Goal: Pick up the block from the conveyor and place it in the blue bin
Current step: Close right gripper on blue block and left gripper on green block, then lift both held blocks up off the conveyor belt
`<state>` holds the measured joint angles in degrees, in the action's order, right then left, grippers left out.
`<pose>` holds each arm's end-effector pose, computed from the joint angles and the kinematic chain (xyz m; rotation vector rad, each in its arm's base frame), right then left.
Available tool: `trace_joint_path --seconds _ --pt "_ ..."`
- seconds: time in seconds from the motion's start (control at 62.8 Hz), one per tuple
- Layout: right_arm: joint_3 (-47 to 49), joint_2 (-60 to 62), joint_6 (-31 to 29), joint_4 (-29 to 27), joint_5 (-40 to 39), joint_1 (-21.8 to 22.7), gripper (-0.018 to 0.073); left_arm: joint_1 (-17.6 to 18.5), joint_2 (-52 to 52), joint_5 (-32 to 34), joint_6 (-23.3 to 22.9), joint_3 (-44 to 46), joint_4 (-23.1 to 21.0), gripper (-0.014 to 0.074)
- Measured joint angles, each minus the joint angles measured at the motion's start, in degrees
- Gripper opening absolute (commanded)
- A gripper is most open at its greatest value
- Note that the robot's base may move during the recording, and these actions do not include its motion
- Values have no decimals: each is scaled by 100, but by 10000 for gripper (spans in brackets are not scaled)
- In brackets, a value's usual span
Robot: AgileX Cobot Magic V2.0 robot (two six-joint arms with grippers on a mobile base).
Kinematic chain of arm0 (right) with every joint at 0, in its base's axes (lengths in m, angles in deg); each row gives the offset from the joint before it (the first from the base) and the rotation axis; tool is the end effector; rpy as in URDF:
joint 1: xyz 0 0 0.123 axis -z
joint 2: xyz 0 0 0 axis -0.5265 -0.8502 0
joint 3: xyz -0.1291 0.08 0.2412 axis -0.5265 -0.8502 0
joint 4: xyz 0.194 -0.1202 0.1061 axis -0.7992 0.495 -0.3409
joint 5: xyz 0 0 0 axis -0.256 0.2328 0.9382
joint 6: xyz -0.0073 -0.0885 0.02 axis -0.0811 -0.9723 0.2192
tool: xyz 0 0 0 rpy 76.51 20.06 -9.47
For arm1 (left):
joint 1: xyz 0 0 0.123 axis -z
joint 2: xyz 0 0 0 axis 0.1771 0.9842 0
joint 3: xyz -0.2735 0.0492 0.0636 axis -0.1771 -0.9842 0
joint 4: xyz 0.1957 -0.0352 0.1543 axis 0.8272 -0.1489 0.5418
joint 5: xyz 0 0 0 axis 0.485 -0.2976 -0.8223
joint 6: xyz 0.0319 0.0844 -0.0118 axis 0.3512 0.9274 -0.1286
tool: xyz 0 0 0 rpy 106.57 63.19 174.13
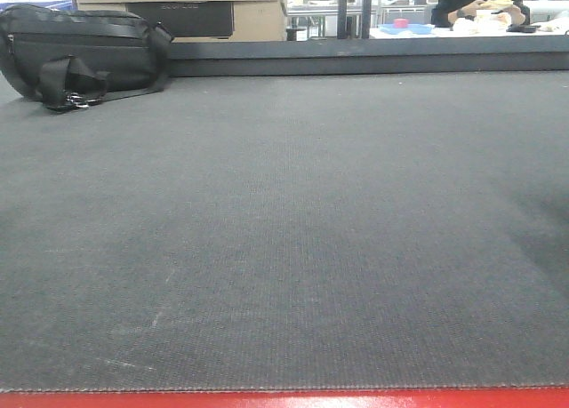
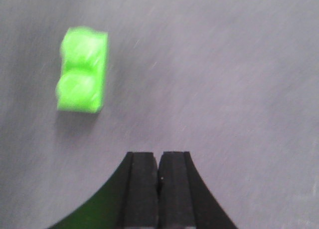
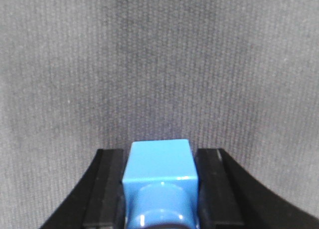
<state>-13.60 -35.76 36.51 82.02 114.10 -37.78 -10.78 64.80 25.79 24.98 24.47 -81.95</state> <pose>0.2560 0.0326 0.2132 -0.0957 3.0188 0.1062 0.2262 -0.0031 0.3069 -0.1688 2.7356 -0.1125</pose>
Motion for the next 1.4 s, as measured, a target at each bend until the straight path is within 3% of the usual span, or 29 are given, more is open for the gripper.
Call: trace_joint_path --seconds 0.207,0.478,0.589,1.051,1.083,1.29,1.402 --pt "389 508 0 0 144 0 -162 -159 557 -394 46 656 389 -73" --pt "1215 1207 0 -90 165 0 -162 -170 1562 -500 324 1128 807 349" --pt "1343 1317 0 -178 165 0 -162 -170 1859 -441 346 1145 949 408" --pt "1353 1359 0 -250 236 0 -162 -180 2981 248 359 1154 971 384" --pt "1353 1359 0 -250 247 0 -162 -180 3016 263 359 1154 971 355" --pt "1388 1359 0 -250 259 0 -162 -180 3074 243 165 1215 1282 -100" --pt "1643 1429 0 -261 203 0 -162 -193 3074 -42 110 1408 1310 -111"
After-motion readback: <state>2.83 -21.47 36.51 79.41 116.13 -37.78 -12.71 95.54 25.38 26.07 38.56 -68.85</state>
